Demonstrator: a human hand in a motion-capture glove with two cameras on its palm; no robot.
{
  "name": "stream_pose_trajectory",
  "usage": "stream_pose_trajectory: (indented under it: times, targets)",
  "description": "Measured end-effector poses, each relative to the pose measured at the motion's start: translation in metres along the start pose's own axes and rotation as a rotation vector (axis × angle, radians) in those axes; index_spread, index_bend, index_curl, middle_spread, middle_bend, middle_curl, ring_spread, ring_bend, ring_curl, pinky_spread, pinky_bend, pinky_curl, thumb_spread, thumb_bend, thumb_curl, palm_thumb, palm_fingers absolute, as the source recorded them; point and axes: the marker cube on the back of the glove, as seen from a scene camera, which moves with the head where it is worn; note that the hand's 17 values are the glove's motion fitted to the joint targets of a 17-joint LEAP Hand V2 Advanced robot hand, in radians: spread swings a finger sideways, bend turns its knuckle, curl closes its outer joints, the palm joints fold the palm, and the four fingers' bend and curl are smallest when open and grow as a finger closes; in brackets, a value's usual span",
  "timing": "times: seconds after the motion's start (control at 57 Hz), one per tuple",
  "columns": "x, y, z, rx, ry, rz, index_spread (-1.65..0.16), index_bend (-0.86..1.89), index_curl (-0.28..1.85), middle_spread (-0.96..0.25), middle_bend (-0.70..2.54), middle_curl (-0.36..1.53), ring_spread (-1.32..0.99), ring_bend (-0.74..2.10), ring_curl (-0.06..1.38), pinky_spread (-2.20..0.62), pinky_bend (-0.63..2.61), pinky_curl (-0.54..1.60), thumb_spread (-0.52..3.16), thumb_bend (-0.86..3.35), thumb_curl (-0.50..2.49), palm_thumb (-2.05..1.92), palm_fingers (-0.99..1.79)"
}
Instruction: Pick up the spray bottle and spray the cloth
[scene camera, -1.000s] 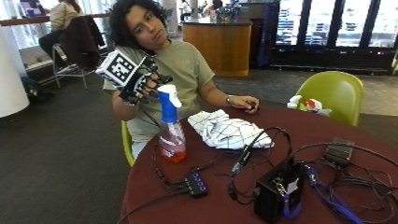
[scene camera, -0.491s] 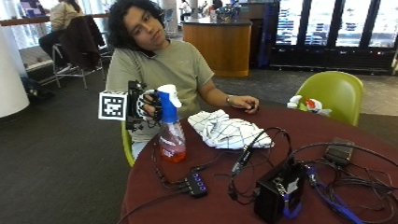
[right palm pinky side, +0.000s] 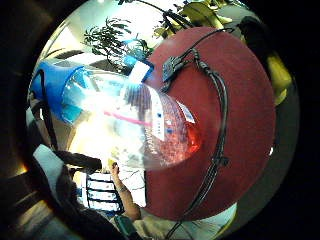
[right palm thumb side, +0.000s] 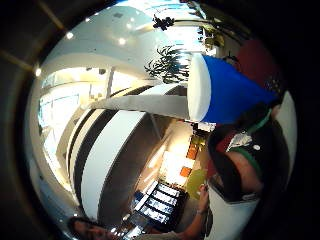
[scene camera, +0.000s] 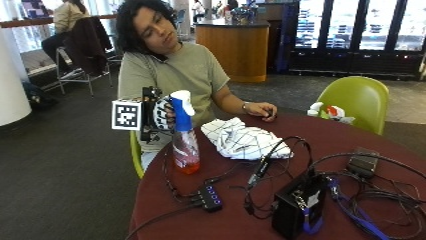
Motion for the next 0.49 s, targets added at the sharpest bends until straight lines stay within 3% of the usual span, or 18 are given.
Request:
stream_pose_trajectory:
  times: [0.14, 0.316, 0.491]
  targets:
    - [-0.002, 0.017, -0.012, -0.030, 0.160, 0.012, -0.23, 0.70, 0.60, -0.18, 0.79, 0.72, -0.19, 0.98, 0.64, -0.18, 0.93, 0.67, 1.34, 0.07, 0.64, 0.91, 1.24]
    - [-0.010, 0.038, -0.036, -0.197, 0.351, -0.150, -0.23, 0.48, 0.57, -0.16, 0.71, 0.69, -0.17, 0.88, 0.60, -0.23, 0.87, 0.61, 1.24, -0.01, 0.67, 0.84, 1.15]
    - [-0.016, 0.074, -0.073, -0.475, 0.593, -0.266, -0.24, 0.34, 0.53, -0.05, 0.50, 0.58, -0.08, 0.54, 0.50, -0.06, 0.52, 0.51, 1.23, -0.03, 0.62, 0.77, 0.61]
